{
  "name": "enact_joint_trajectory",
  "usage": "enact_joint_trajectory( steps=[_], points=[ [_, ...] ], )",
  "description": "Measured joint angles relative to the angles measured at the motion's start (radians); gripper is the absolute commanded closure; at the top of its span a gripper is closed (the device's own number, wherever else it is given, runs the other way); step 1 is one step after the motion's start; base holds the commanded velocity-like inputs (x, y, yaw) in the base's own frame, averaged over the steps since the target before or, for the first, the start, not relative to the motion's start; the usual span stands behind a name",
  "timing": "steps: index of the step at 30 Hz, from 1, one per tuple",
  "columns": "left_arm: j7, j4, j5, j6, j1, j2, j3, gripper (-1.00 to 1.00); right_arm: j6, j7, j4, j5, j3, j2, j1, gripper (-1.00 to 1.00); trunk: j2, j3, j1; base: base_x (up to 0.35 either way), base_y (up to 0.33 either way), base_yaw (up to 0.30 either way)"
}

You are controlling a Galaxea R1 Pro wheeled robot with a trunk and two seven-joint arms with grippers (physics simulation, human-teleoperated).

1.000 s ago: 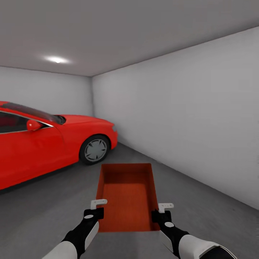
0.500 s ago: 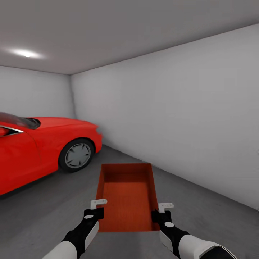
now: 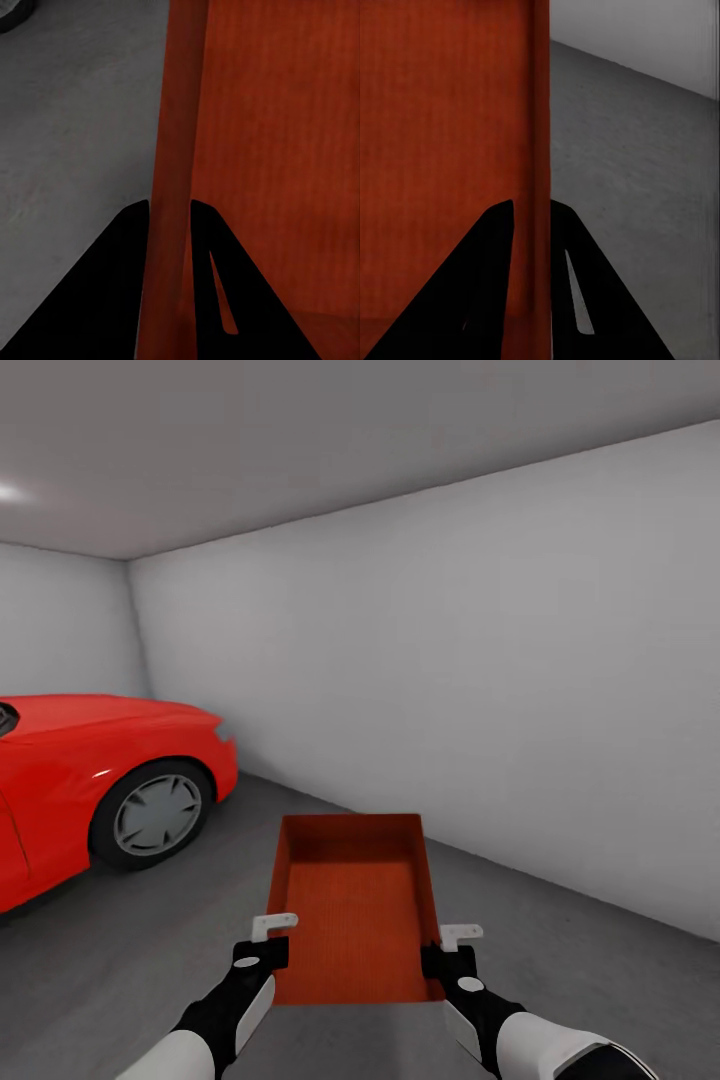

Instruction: Move the two storage containers from the living room to the garage. In the garage, place one container on the floor and stack the other container on top of it (either order is fine).

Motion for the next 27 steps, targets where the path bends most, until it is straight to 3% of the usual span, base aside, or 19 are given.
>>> enact_joint_trajectory(
  steps=[27],
  points=[
    [0.000, 0.001, -0.001, 0.000, 0.000, 0.000, 0.001, 1.00, 0.000, 0.000, 0.000, -0.001, 0.001, 0.000, 0.000, 1.00, 0.000, 0.000, 0.000, 0.322, 0.100, -0.284]
  ],
)
